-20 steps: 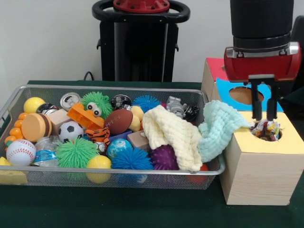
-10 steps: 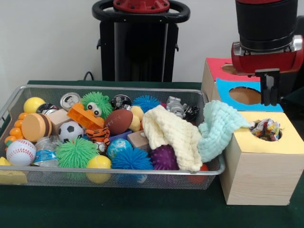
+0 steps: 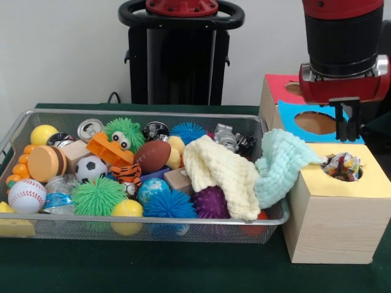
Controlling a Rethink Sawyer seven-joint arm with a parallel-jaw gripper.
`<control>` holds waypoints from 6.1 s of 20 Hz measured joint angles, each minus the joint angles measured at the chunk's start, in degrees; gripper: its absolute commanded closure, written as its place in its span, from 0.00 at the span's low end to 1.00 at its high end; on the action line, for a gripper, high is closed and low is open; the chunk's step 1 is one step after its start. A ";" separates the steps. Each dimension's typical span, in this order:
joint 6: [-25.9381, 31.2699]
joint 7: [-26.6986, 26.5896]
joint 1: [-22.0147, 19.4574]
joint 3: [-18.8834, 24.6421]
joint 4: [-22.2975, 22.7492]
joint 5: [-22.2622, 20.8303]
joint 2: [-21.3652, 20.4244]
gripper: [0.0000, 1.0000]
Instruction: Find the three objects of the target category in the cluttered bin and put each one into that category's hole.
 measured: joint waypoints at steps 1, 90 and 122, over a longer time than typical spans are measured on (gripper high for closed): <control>0.00 0.00 0.02 -0.01 0.01 -0.16 0.21 1.00; -8.90 0.00 1.63 1.62 6.41 -4.18 2.14 1.00; -14.22 0.00 7.32 -5.43 4.09 -5.70 4.32 1.00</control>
